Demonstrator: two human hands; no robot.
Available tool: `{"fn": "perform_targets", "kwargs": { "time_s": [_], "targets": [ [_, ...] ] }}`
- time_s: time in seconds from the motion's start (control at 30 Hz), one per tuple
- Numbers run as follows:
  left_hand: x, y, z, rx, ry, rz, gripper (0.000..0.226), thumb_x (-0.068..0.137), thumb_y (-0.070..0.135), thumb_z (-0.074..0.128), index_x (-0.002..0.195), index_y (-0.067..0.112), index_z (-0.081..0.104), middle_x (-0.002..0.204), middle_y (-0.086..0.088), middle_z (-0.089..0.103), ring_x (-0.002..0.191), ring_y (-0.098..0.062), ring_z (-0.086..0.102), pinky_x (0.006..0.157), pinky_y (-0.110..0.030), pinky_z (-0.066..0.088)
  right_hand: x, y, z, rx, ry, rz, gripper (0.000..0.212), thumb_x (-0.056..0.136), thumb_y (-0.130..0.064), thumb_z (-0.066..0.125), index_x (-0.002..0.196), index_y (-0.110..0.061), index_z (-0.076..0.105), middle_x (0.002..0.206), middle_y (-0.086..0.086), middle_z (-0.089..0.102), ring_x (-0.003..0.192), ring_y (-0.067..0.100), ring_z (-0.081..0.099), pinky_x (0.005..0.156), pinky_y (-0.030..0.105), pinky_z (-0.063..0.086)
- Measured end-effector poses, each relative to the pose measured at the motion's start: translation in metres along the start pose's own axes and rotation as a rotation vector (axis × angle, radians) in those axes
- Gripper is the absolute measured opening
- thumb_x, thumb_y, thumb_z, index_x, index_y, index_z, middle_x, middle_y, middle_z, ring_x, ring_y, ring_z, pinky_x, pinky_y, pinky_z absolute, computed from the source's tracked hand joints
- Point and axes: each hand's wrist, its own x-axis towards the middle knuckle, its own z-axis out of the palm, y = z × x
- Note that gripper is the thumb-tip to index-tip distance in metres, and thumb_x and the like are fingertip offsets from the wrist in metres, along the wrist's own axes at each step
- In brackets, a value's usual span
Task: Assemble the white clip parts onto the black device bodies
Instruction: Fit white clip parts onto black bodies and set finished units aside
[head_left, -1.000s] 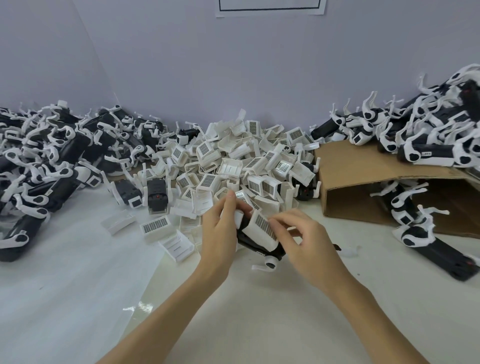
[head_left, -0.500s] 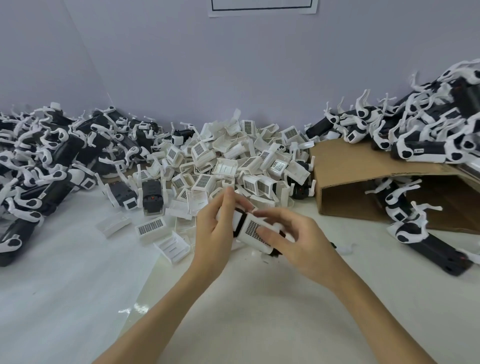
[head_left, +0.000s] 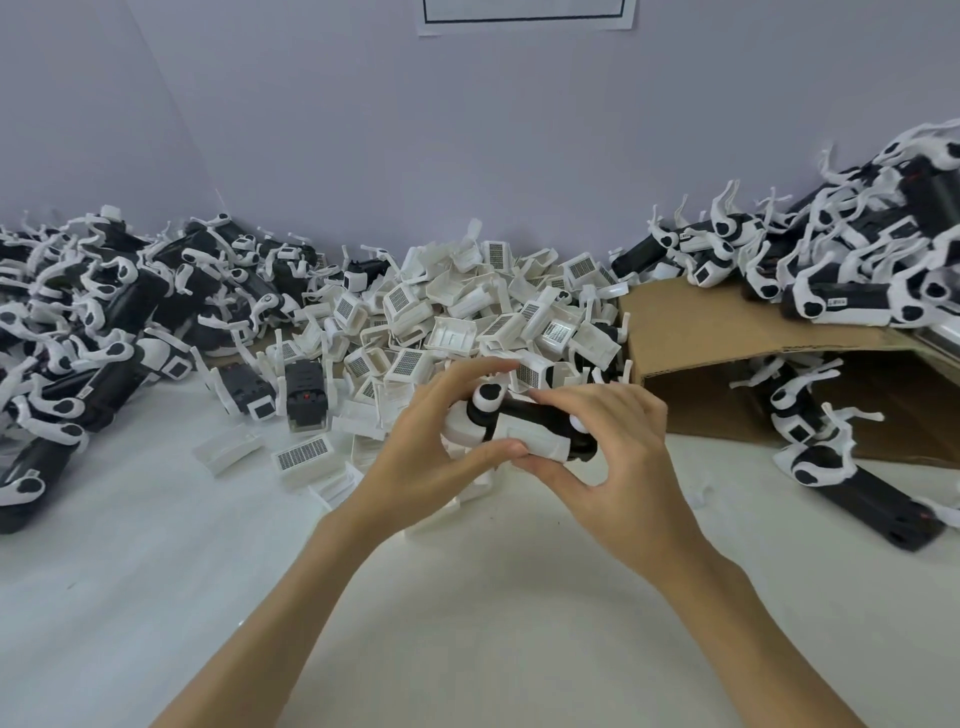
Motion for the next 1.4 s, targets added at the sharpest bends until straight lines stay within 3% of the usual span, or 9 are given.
{"fn": "perform_targets", "kwargs": {
  "time_s": [0.17,0.3,0.4,0.8,0.93,1.1,1.23,1.4],
  "targets": [
    [-0.0006,-0.0021,-0.0013,0.099,0.001,0.026,0.053,0.089,0.052,0.078,0.137,0.037,0.061,0.129,0.015,0.062,0.131,-0.023,0.055,0.112,-0.041,0.044,0.0001,0.0031,-0.0044,0.059,-0.146,0.045,0.049,0.093,-0.050,0.071,0.130,-0.017,0.069,0.118,-0.009,0.067,0.116,0.015,0.060,0.108,0.042,0.037],
    [-0.0015,-0.0028,0.0022,0.082,0.002,0.042,0.052,0.087,0.050,0.080,0.132,0.032,0.059,0.127,0.015,0.062,0.128,-0.026,0.057,0.109,-0.043,0.047,0.0004,0.0017,-0.0055,0.067,-0.165,0.043,0.046,0.096,-0.044,0.066,0.130,-0.014,0.069,0.121,-0.007,0.067,0.117,0.015,0.058,0.108,0.037,0.036],
    [-0.0018,-0.0027,0.0027,0.067,0.023,0.053,0.050,0.085,0.052,0.081,0.128,0.038,0.057,0.125,0.016,0.062,0.124,-0.026,0.058,0.107,-0.043,0.049,0.0011,-0.0011,-0.0045,0.059,-0.171,0.016,0.045,0.099,-0.039,0.060,0.135,-0.012,0.066,0.125,-0.003,0.065,0.121,0.015,0.053,0.111,0.033,0.033],
    [-0.0007,-0.0010,0.0015,0.037,0.021,0.052,0.048,0.084,0.050,0.083,0.122,0.046,0.054,0.122,0.014,0.062,0.120,-0.025,0.060,0.103,-0.042,0.050,0.0010,-0.0028,-0.0021,0.038,-0.171,-0.018,0.047,0.100,-0.031,0.059,0.137,-0.003,0.064,0.122,0.005,0.067,0.117,0.028,0.060,0.107,0.049,0.043],
    [0.0006,-0.0018,0.0005,0.007,-0.002,0.045,0.048,0.085,0.044,0.083,0.124,0.037,0.056,0.121,0.011,0.063,0.118,-0.026,0.061,0.102,-0.044,0.050,0.0027,-0.0025,-0.0061,0.033,-0.156,0.003,0.047,0.099,-0.042,0.062,0.131,-0.009,0.068,0.116,-0.001,0.067,0.112,0.023,0.061,0.103,0.043,0.042],
    [0.0026,-0.0013,-0.0021,0.000,-0.020,0.034,0.046,0.088,0.040,0.082,0.126,0.028,0.059,0.121,0.013,0.062,0.119,-0.024,0.061,0.102,-0.030,0.048,0.0006,-0.0046,-0.0025,0.086,-0.187,0.041,0.043,0.100,-0.036,0.062,0.135,-0.010,0.066,0.118,-0.002,0.066,0.114,0.022,0.059,0.101,0.046,0.044],
    [0.0008,-0.0030,-0.0031,-0.022,-0.076,0.002,0.037,0.097,0.032,0.071,0.131,0.021,0.059,0.122,0.010,0.063,0.120,-0.025,0.062,0.101,-0.032,0.049,-0.0037,-0.0020,0.0005,0.132,-0.271,0.093,0.047,0.103,-0.032,0.057,0.145,-0.010,0.058,0.127,0.001,0.063,0.124,0.022,0.052,0.106,0.047,0.043],
    [-0.0002,-0.0021,-0.0029,-0.042,-0.073,0.003,0.038,0.096,0.028,0.073,0.129,0.018,0.058,0.119,0.015,0.063,0.116,-0.020,0.064,0.100,-0.028,0.047,-0.0044,-0.0042,0.0019,0.208,-0.308,0.119,0.051,0.103,-0.029,0.054,0.149,-0.010,0.053,0.134,0.001,0.060,0.131,0.019,0.048,0.112,0.041,0.042]
  ]
}}
